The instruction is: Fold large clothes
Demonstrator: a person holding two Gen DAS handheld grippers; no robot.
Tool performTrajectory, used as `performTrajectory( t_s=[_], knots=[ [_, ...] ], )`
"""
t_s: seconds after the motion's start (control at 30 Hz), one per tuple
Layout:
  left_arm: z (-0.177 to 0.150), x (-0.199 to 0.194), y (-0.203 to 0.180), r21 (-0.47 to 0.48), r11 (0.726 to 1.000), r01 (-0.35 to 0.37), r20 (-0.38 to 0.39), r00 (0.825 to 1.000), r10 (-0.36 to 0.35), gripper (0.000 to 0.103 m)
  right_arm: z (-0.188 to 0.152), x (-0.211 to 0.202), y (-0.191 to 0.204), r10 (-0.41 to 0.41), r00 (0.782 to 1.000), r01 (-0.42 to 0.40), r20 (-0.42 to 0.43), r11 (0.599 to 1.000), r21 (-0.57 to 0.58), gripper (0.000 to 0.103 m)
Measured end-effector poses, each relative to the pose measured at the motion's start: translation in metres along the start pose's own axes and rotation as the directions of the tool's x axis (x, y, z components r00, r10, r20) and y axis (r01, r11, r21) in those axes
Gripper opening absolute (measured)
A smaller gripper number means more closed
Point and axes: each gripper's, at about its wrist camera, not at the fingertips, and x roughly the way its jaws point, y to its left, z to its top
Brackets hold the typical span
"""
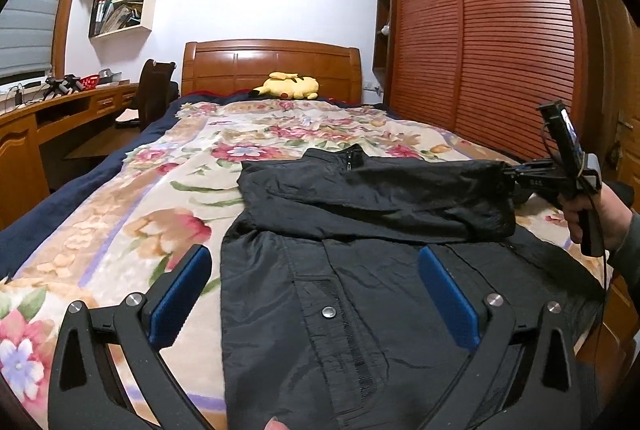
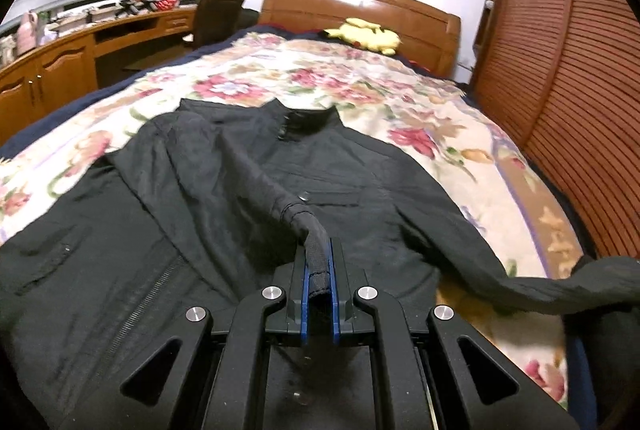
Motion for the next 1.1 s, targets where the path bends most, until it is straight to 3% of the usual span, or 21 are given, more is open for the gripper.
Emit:
performTrajectory(
  t_s=[0.37, 0.43, 0.5, 0.57, 1.1],
  knots=[
    [0.001, 0.012, -0.028, 0.017, 0.999, 0.032, -0.019, 0.999, -0.031, 0.103, 0.003, 0.007, 0.006, -0.028, 0.998, 0.031, -0.051, 0.998, 0.050, 0.010],
    [0.002, 0.012, -0.033, 0.019, 0.999, 0.037, -0.012, 0.999, -0.037, 0.103, 0.003, 0.002, 0.004, -0.060, 0.997, 0.061, -0.044, 0.997, 0.045, 0.021],
    [0.004, 0.015, -0.039, 0.013, 0.998, 0.054, -0.013, 0.998, -0.054, 0.103, 0.003, -0.001, 0.001, -0.079, 0.996, 0.080, -0.035, 0.995, 0.052, 0.045],
    [0.003, 0.020, -0.044, 0.006, 0.998, 0.070, -0.023, 0.997, -0.070, 0.103, 0.001, -0.005, -0.001, -0.079, 0.996, 0.081, -0.030, 0.995, 0.063, 0.061],
    [0.002, 0.044, -0.078, 0.024, 0.995, 0.102, -0.058, 0.993, -0.100, 0.103, -0.051, 0.033, -0.017, 0.069, 0.983, -0.050, -0.171, 0.992, 0.114, 0.062]
  ],
)
